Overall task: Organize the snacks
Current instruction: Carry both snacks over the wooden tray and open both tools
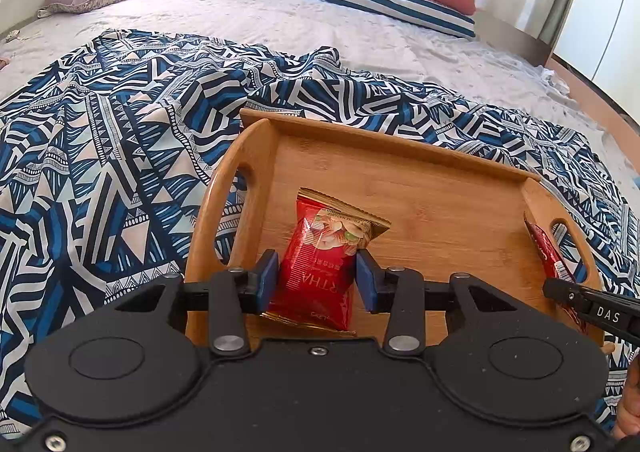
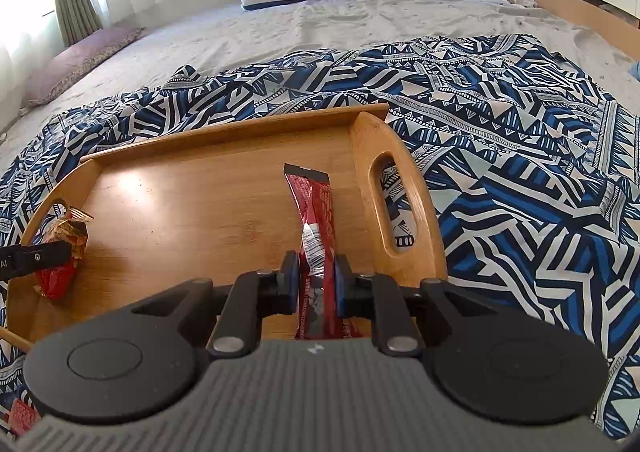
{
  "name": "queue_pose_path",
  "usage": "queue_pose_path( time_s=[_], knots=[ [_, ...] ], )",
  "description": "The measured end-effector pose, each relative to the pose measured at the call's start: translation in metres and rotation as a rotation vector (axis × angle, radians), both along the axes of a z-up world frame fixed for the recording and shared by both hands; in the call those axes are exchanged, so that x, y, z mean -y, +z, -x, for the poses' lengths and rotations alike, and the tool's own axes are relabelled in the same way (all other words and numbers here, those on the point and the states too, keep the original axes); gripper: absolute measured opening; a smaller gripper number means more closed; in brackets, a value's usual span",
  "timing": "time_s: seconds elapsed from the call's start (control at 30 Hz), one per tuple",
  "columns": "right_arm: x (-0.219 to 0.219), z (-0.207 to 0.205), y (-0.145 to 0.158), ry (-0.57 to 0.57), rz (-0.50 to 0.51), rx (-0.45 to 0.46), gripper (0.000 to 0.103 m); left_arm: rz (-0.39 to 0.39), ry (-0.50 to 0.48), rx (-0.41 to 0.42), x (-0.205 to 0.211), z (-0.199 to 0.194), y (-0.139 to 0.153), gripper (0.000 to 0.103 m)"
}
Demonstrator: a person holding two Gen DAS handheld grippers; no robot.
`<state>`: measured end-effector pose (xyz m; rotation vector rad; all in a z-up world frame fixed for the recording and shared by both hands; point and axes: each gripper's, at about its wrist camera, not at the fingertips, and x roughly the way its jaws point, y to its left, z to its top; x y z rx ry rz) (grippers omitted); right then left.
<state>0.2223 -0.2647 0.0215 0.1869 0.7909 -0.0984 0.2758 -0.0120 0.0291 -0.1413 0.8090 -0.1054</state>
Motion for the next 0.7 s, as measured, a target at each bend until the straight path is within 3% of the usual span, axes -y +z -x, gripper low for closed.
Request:
queue_pose_path(
  time_s=[0.33, 0.43, 0.6, 0.7],
  knots=[
    [-0.001, -0.001, 0.001, 0.009, 0.013, -0.007, 0.024, -0.001, -0.007, -0.005, 0.001, 0.000, 0.000, 0.042],
    [-0.002, 0.000, 0.003, 0.008, 0.017, -0.004, 0.046, -0.012, -0.021, -0.002, 0.002, 0.002, 0.002, 0.046],
    [-0.004, 0.008, 0.010, 0.016, 0.022, 0.012, 0.052, -0.029, -0.041, 0.023, 0.003, 0.014, 0.011, 0.071],
    [-0.006, 0.016, 0.017, 0.026, 0.029, 0.021, 0.056, -0.058, -0.058, 0.046, 0.005, 0.027, 0.021, 0.080]
  ],
)
